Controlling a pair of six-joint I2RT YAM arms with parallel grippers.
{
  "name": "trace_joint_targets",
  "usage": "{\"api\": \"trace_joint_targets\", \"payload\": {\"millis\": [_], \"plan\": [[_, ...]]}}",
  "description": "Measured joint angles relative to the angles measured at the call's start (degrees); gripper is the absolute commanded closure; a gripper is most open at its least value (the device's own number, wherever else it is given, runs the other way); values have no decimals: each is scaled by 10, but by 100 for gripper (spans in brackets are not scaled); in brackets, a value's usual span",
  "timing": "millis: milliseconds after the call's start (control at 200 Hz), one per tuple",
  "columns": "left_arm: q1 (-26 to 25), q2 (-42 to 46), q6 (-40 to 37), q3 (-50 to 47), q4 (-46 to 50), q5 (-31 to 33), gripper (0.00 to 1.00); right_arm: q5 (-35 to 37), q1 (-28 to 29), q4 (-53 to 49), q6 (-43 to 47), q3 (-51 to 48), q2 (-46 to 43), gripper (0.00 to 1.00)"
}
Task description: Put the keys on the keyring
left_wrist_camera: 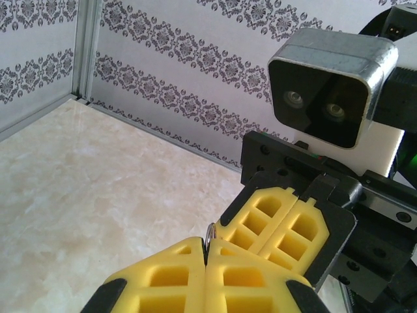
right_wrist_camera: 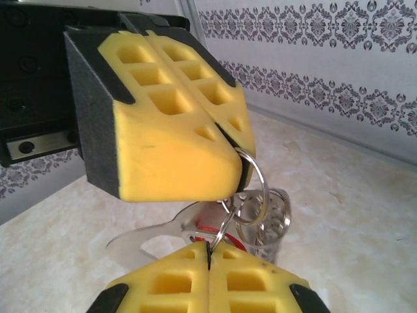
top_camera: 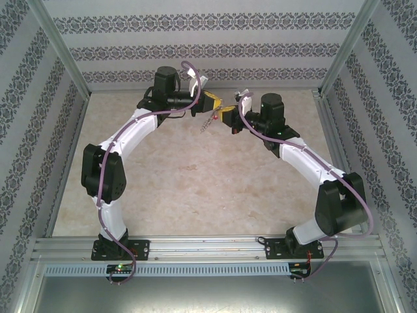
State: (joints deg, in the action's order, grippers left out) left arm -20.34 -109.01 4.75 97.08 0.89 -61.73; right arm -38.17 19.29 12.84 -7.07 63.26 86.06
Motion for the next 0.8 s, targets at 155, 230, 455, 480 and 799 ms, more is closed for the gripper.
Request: {"api": "trace_joint_targets", "payload": {"millis": [155,230,455,480,799], "plan": [[-3,0,0,0,1,9,100,5,0,-2,2,0,0,100],[-3,0,0,0,1,12,100,7,1,-2,2,0,0,100],[-9,7,0,-8,-1,34,100,7,1,-4,0,0,-4,70],[-10,9,0,-9,-2,36,100,3,1,-4,-3,-2,-6,66],[-14,10,8,-22,-35,47,100,-52,-89,36,-64,-69,-87,58]]}}
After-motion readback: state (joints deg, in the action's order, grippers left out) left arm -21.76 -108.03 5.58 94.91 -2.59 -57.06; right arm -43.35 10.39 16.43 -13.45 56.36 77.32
